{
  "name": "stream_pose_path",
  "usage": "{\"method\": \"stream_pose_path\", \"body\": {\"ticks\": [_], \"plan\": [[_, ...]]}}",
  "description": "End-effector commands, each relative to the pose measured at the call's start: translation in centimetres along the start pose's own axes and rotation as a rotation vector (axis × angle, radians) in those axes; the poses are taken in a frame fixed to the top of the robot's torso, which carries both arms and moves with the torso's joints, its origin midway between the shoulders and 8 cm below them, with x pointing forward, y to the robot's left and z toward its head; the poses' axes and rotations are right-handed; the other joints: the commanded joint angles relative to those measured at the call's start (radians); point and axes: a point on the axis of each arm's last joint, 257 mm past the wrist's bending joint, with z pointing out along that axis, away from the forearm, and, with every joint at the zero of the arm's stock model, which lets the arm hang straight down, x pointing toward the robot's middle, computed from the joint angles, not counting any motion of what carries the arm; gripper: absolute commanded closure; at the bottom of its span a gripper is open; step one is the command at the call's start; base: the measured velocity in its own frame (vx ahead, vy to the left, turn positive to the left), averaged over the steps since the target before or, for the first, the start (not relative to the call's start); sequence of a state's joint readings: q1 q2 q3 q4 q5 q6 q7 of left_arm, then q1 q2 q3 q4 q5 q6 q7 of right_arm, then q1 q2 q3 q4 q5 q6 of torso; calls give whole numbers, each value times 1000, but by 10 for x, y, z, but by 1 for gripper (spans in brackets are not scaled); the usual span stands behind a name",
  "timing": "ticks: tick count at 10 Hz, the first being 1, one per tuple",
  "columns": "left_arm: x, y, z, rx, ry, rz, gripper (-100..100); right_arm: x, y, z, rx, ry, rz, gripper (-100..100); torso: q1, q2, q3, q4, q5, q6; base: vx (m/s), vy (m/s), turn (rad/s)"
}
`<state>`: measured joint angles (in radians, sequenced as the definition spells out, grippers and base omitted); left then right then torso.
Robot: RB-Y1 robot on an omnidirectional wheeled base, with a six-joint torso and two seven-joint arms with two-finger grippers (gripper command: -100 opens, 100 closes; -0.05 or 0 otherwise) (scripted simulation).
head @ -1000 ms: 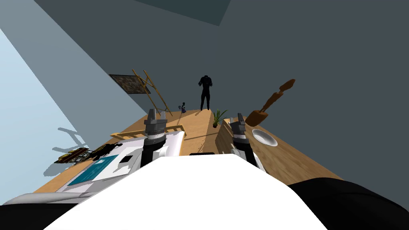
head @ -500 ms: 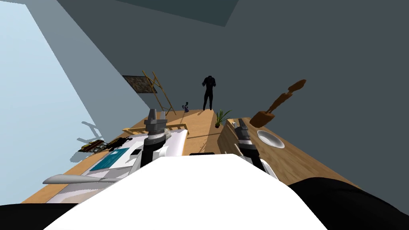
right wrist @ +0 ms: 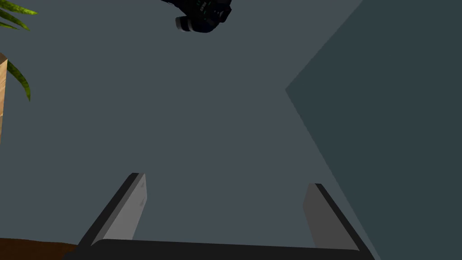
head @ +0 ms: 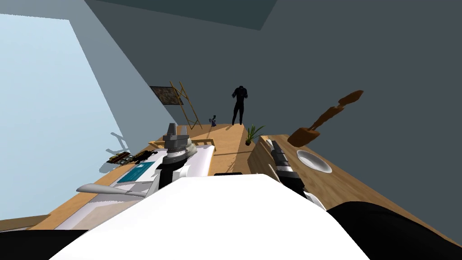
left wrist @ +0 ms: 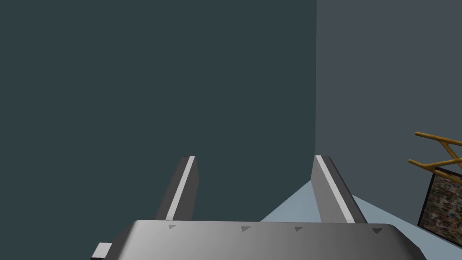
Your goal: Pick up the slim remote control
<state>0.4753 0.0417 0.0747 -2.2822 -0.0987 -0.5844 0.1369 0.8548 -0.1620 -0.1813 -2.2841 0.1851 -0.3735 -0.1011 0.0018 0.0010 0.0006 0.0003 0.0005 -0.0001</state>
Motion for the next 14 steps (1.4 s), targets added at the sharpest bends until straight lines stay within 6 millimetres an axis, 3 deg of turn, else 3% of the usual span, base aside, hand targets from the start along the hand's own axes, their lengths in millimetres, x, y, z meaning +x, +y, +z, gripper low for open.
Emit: {"method": "stream_pose_path", "body": {"ticks": [1,2,7,9,14], "plan": [[0,0,0,0,0,0,0,-4,-11,-9,37,6,-34,-100,0,0,0,0,0,0,1,29,61],[0,0,0,0,0,0,0,-13,-27,-22,89,14,-98,-100,0,0,0,0,0,0,4,34,121],[0,0,0,0,0,0,0,-34,-64,-65,232,48,-233,-100,-2,-1,-1,0,0,0,13,18,95],[0,0,0,0,0,0,0,-55,-90,-99,340,86,-354,-100,-2,-2,-1,0,0,0,35,9,182],[0,0,0,0,0,0,0,-78,-118,-158,500,166,-489,-100,-3,-4,-2,-1,-1,0,43,-7,105]]}}
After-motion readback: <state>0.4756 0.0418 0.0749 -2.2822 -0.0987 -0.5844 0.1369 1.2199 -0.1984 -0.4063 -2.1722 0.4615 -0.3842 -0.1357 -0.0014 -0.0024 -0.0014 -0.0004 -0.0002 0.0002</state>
